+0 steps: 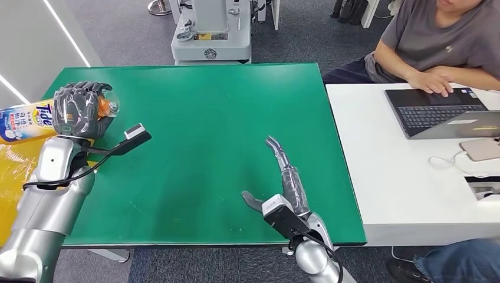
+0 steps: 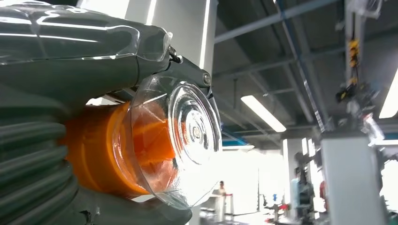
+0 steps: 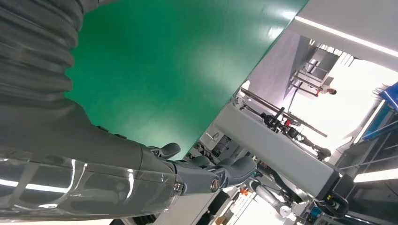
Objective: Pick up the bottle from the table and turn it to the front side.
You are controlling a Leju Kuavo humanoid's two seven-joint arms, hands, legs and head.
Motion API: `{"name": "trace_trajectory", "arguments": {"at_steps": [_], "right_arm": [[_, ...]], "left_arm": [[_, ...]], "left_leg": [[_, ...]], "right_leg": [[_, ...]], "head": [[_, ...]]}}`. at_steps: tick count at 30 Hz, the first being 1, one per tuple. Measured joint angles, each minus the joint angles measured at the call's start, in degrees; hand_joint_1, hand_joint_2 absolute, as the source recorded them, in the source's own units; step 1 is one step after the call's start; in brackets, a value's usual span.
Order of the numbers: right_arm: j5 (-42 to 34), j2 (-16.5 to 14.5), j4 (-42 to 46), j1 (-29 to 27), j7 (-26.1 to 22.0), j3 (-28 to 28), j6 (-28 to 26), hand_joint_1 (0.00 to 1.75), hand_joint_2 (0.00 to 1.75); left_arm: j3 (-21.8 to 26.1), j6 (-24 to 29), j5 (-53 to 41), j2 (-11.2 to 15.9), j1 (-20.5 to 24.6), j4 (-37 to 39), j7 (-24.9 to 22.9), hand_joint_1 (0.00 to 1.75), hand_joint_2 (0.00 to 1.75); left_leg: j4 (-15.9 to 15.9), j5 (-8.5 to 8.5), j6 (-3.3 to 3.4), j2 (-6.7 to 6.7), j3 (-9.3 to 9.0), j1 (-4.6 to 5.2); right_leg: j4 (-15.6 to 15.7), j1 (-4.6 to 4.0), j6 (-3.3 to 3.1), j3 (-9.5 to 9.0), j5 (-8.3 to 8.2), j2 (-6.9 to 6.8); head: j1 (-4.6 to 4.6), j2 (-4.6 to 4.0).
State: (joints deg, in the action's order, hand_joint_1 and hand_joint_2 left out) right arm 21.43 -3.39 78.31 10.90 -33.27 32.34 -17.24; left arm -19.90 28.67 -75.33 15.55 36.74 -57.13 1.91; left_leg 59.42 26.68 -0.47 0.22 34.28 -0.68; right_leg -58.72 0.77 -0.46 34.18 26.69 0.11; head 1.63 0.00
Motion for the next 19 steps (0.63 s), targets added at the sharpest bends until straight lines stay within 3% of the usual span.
{"name": "trace_trajectory", "arguments": {"at_steps": [6,19], "right_arm": [[0.28,-0.41,0.48,-0.34,0.01,-0.15,0.47,0.0,1.75],[0.26,-1.36,0.48,0.18,0.32,-0.18,1.93,0.0,1.75]], "left_arm": [[0.27,1.04,-2.69,-0.21,0.52,8.27,-0.63,1.75,1.75],[0.22,-5.8,-5.86,-2.24,2.48,24.93,4.59,1.75,1.75]], "left_leg": [[0.0,0.0,0.0,0.0,0.0,0.0],[0.0,0.0,0.0,0.01,0.01,0.0]], "right_leg": [[0.0,0.0,0.0,0.0,0.0,0.0],[0.0,0.0,0.0,0.01,0.0,0.01]], "head": [[0.01,0.0],[0.0,0.0]]}}
